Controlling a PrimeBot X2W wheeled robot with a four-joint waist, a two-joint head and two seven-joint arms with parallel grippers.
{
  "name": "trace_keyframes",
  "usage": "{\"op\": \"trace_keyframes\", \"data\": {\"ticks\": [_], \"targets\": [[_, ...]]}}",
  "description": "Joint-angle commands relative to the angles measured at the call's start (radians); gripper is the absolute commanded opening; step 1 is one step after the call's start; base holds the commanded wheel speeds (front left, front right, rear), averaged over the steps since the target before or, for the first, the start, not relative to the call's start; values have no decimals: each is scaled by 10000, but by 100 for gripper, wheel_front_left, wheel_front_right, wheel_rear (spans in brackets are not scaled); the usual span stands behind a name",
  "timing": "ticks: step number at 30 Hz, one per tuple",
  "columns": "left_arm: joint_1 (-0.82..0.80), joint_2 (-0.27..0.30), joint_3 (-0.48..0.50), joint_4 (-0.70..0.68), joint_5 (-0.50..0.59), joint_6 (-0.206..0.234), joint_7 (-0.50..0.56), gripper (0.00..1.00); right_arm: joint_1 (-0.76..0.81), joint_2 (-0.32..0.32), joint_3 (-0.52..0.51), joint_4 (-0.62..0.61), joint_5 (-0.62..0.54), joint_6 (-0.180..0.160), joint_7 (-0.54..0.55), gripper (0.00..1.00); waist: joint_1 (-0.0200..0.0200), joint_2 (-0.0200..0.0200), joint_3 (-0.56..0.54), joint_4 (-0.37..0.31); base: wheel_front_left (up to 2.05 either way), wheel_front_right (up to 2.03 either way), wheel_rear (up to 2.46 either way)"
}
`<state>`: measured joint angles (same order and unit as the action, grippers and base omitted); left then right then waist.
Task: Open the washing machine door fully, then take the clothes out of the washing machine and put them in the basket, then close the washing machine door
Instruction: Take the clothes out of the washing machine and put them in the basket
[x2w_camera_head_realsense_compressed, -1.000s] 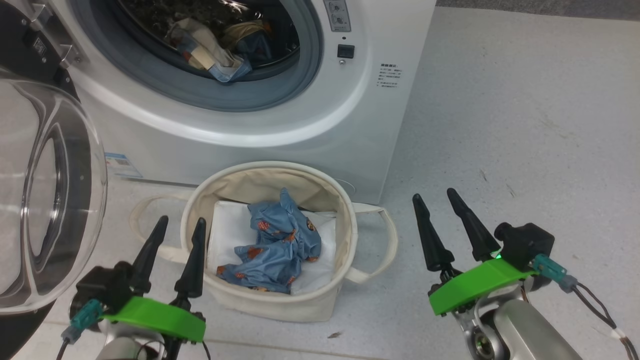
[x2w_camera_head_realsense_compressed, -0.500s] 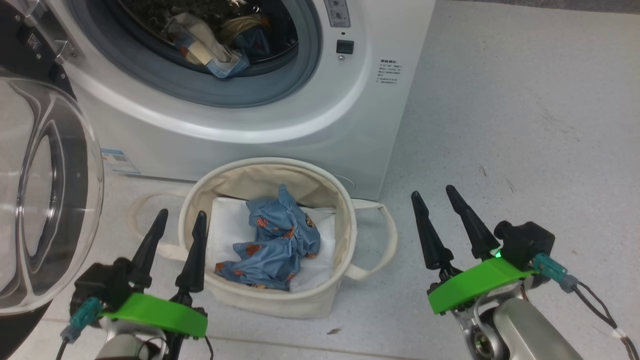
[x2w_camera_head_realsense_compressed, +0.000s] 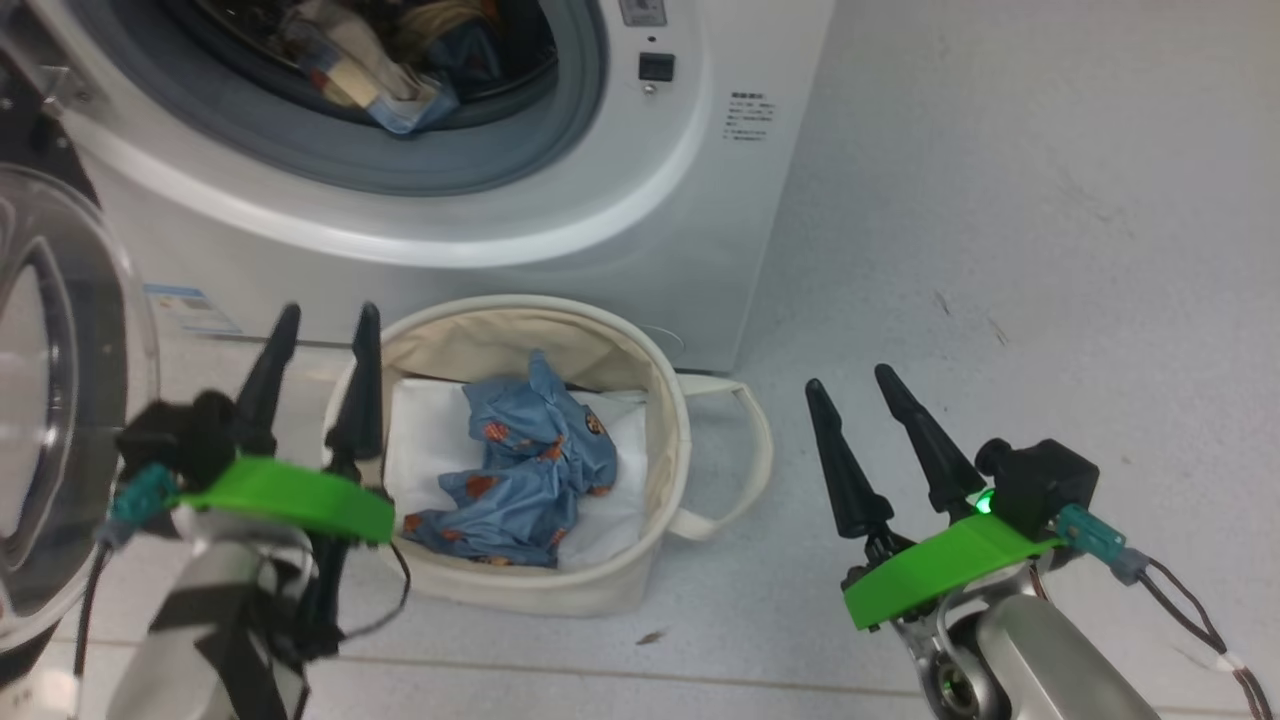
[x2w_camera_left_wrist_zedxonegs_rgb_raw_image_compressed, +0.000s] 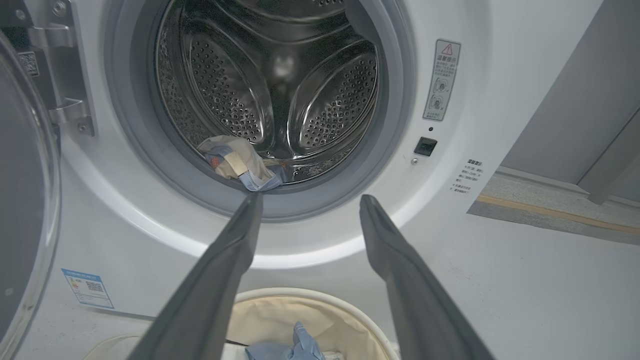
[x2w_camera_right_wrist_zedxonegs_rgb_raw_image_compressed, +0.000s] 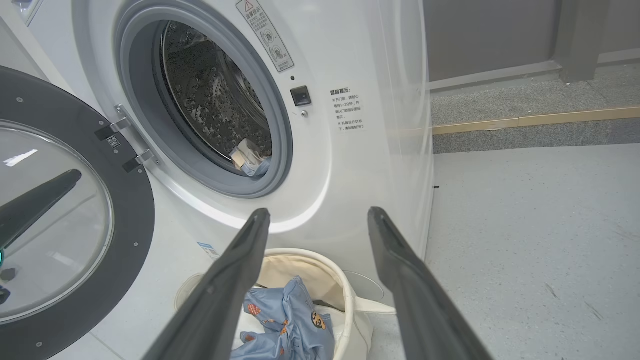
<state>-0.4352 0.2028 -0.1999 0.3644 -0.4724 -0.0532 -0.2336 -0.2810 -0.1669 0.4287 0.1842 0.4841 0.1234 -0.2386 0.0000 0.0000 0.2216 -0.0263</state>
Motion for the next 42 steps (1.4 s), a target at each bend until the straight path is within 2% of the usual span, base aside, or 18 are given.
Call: {"op": "trace_keyframes", "data": {"ticks": [1,9,25,34,42], "targets": [[-508,234,431,-111,-28,-26,2,100,-192,29,199,-373,-112,73,-16,100,0,0,173,-163,0,0,0],[-2771,444,669,2223,-257,-244,-28,100,-381,-39,431,-1119,-220,73,-69,100,0,0,1065,-768,0,0,0],[-8083,828,550,6703,-122,-479,-153,100,-50,-610,-181,-3499,-838,73,-157,100,0,0,3919,-1371,0,0,0],[-9982,1192,761,8125,-318,-312,52,100,163,-642,-417,-3989,-990,73,-220,100,0,0,4828,-1736,0,0,0],[-11251,1594,776,8793,-361,-73,329,100,449,-506,-737,-4260,-1143,73,-229,100,0,0,5475,-2182,0,0,0]]}}
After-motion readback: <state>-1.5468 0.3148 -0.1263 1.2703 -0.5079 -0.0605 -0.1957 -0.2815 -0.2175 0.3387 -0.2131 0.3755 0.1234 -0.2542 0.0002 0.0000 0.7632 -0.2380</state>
